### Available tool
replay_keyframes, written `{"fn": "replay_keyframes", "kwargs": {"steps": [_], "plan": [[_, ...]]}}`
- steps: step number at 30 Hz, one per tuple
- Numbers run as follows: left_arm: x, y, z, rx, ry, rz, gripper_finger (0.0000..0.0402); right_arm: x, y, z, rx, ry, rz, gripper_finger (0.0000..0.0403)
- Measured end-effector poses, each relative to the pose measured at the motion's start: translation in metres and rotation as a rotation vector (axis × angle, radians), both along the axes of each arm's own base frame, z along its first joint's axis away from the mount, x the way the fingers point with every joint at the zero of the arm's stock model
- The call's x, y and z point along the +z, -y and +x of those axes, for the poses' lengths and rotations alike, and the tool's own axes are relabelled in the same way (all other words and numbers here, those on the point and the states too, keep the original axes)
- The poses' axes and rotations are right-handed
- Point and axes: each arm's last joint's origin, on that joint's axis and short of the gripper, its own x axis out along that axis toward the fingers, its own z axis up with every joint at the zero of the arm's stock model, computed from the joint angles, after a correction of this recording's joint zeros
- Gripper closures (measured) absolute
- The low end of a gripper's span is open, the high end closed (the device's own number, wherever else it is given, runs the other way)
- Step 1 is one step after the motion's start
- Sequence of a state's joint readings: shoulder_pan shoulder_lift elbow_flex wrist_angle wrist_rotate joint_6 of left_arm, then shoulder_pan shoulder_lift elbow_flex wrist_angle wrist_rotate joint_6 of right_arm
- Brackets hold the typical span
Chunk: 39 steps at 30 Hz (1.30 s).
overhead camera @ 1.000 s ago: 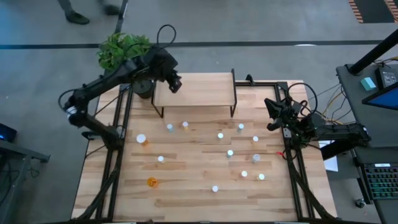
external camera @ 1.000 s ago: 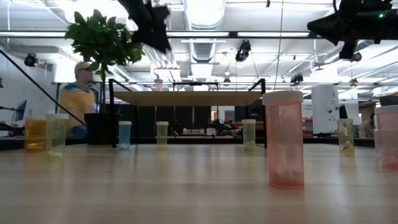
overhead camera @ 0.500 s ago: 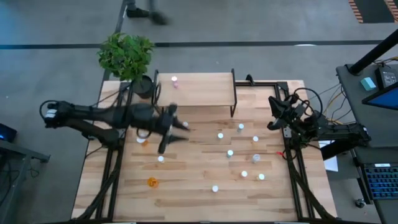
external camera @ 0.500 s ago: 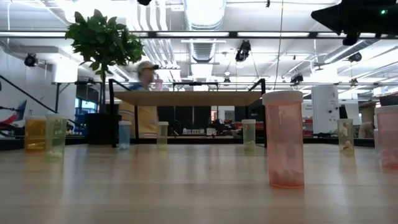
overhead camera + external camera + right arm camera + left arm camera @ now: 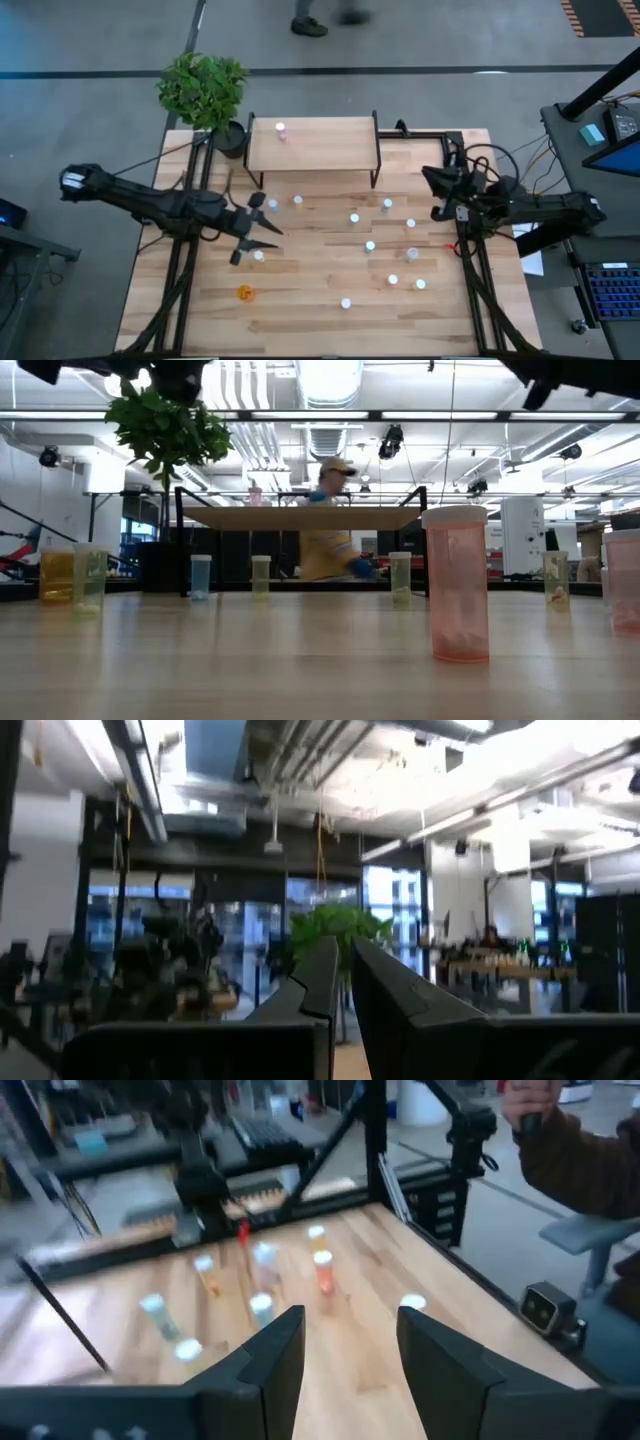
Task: Pick and place medicine bottles onto shelf by color
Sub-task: Put the yellow pill bottle on the shelf
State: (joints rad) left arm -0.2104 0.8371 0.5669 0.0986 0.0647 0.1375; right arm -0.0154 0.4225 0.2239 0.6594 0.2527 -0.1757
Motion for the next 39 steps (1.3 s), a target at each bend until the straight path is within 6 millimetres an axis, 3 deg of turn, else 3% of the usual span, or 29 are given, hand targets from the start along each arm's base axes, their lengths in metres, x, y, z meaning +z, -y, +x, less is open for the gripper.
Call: {"fn": "replay_keyframes", "kwargs": {"steps": [3, 10, 15, 18, 26, 32, 39], "plan": [[0.005, -0.003, -0.011, 0.027, 0.051, 0.002, 0.0257, 0.001, 0.000, 0.026, 0.005, -0.137, 0.009, 0.0380], [0.010, -0.007, -0.024, 0.052, 0.119, 0.045, 0.0257, 0.018, -0.008, 0.064, 0.061, -0.454, 0.057, 0.0380], [0.004, -0.009, -0.030, 0.073, 0.122, 0.040, 0.0257, 0.020, -0.022, 0.088, 0.124, -0.678, 0.096, 0.0380], [-0.001, -0.009, -0.032, 0.075, 0.114, 0.041, 0.0257, 0.030, -0.031, 0.101, 0.148, -0.720, 0.095, 0.0380], [0.002, -0.009, -0.030, 0.079, 0.130, 0.007, 0.0257, 0.026, -0.043, 0.131, 0.144, -0.949, 0.114, 0.0380], [0.000, -0.008, -0.025, 0.079, 0.128, 0.009, 0.0257, 0.011, -0.045, 0.147, 0.109, -1.160, 0.135, 0.0380], [-0.002, -0.007, -0.023, 0.078, 0.117, 0.015, 0.0257, -0.003, -0.044, 0.172, 0.076, -1.249, 0.153, 0.0371]]}}
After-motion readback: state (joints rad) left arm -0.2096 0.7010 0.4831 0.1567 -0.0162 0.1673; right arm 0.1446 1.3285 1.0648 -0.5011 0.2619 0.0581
